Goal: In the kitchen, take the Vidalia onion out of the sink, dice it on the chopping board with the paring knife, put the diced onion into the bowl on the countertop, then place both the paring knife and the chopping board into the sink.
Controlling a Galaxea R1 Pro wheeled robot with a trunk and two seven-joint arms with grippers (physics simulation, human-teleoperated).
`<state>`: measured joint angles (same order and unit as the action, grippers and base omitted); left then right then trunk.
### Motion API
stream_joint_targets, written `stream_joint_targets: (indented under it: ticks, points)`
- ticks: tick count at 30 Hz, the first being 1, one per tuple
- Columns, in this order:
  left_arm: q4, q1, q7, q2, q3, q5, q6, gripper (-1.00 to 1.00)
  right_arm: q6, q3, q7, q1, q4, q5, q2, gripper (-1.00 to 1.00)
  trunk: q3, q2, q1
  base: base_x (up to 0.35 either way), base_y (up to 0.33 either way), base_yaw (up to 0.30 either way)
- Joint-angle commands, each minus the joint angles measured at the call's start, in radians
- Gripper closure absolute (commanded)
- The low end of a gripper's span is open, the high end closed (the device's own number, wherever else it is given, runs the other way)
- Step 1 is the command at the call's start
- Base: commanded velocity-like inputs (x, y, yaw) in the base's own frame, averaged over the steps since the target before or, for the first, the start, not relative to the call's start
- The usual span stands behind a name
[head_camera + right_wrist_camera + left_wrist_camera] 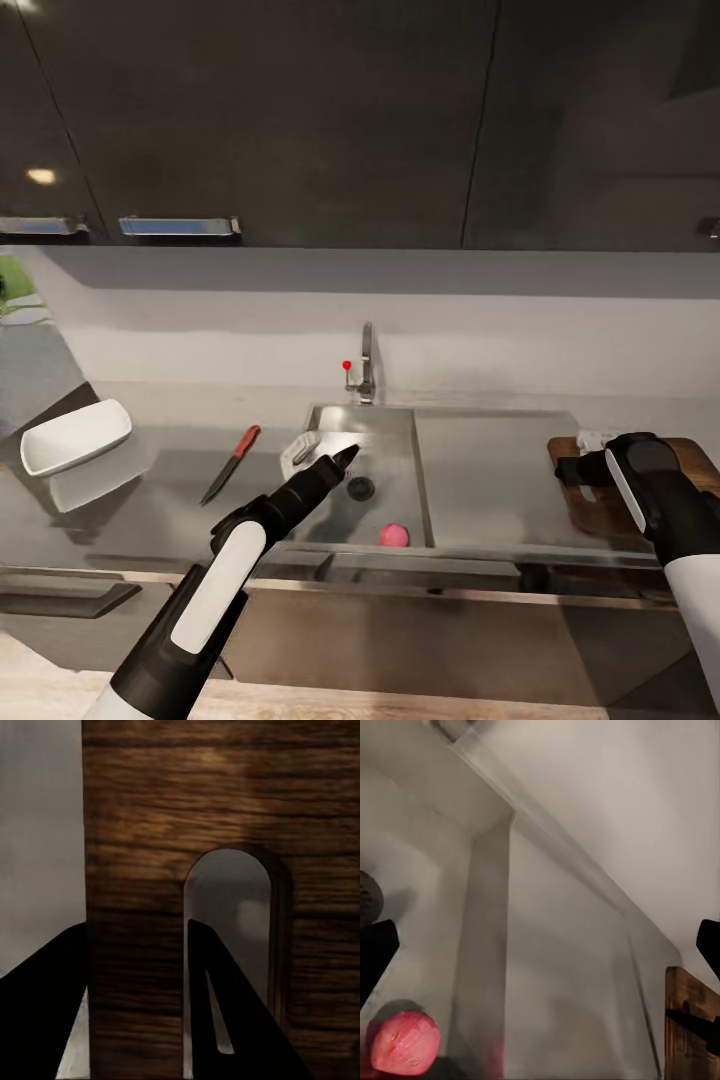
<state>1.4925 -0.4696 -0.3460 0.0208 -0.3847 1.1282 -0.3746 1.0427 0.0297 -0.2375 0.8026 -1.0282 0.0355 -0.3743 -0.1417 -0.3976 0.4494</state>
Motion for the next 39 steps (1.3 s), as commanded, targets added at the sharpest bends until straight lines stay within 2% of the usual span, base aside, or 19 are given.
stream_joint_targets:
  ticks: [1, 11, 23, 39]
  points:
    - [0.002, -0.001, -0.008, 0.000, 0.000, 0.010, -0.001, -1.00, 0.004, 0.001, -0.005, 0.001, -0.001, 0.012, 0.000, 1.00, -0.002, -0.002, 0.001, 0.000, 0.318, 0.000]
    - [0.002, 0.000, -0.008, 0.000, 0.000, 0.006, 0.000, -1.00, 0.004, 0.001, -0.005, 0.001, -0.001, 0.015, 0.002, 1.00, -0.002, -0.002, 0.001, 0.008, 0.319, 0.000]
    - [0.003, 0.001, -0.005, -0.010, 0.000, -0.001, 0.000, -1.00, 0.004, 0.001, -0.005, 0.000, -0.006, 0.015, 0.002, 1.00, -0.002, -0.002, 0.001, 0.175, 0.268, 0.000]
    - [0.002, 0.000, -0.004, -0.012, 0.010, 0.010, -0.019, -1.00, 0.004, 0.001, -0.005, -0.003, -0.018, 0.017, 0.002, 1.00, -0.002, -0.002, 0.001, 0.062, 0.290, 0.000]
